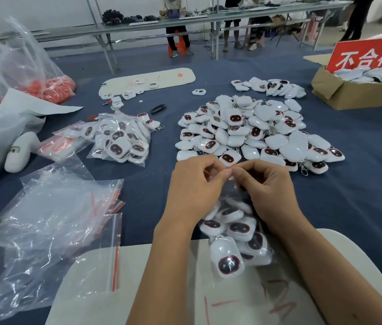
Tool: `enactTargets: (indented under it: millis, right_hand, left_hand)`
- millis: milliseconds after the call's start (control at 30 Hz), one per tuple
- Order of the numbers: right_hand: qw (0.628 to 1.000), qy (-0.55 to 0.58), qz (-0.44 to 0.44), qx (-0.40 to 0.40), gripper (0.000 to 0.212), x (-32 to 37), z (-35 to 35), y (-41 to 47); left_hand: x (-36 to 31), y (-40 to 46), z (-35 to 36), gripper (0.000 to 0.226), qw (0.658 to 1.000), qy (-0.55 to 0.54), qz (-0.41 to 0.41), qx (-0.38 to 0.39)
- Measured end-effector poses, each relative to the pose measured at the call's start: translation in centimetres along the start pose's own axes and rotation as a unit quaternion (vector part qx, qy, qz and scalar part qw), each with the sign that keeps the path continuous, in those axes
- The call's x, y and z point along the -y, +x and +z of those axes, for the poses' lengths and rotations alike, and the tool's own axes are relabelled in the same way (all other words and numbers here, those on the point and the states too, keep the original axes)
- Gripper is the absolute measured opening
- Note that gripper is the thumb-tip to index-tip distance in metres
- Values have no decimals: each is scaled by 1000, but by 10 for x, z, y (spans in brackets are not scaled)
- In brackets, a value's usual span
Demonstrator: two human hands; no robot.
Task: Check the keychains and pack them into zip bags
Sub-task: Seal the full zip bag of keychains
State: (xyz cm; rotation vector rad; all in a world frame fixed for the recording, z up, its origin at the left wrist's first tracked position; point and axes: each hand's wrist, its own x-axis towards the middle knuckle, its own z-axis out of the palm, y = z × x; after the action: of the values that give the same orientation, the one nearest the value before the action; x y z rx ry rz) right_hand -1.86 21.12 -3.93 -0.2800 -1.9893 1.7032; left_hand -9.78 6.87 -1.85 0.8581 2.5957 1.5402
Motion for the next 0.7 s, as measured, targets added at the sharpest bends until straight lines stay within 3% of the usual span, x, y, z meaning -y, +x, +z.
enactTargets:
  millis: [300, 700]
  right_hand:
    - [1000, 20, 10, -11, 17, 1, 2, 0]
    - [999, 38, 27, -8, 14, 1, 2, 0]
  left_hand:
    - [1, 0, -2, 19, 999, -30, 7, 12]
    - [7, 5, 1, 20, 999, 25, -4, 28]
